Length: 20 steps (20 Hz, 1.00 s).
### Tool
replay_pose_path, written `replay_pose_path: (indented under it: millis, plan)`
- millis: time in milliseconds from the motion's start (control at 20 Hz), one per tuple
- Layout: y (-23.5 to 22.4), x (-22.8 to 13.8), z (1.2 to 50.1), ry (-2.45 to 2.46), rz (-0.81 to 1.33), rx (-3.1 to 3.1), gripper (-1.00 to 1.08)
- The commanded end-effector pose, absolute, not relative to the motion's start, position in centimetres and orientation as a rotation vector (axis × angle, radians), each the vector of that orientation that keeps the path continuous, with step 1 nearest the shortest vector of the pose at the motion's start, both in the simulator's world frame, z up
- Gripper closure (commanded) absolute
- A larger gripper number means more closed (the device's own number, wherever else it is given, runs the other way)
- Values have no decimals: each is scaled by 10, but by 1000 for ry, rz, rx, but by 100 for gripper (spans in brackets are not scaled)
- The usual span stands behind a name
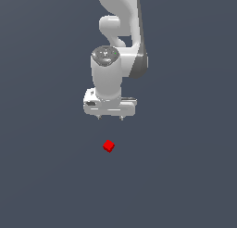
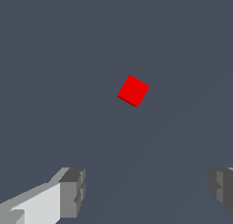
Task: Pick up the red cube and move it to a goal position.
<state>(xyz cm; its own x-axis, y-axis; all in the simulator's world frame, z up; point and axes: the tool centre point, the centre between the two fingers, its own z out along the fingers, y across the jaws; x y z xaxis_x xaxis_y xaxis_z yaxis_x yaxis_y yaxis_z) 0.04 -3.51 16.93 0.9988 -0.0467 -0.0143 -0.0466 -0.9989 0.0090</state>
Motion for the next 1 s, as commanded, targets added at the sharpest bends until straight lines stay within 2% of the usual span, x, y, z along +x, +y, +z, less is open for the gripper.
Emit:
replay_pose_path:
  millis: [0,450,950]
  plan:
    - [-35,0,169,-73,-23,3132,-92]
    - [-35,8,153,-160,-20,3129,-92]
    - [-36,35,95,-467,-12,3100,-92]
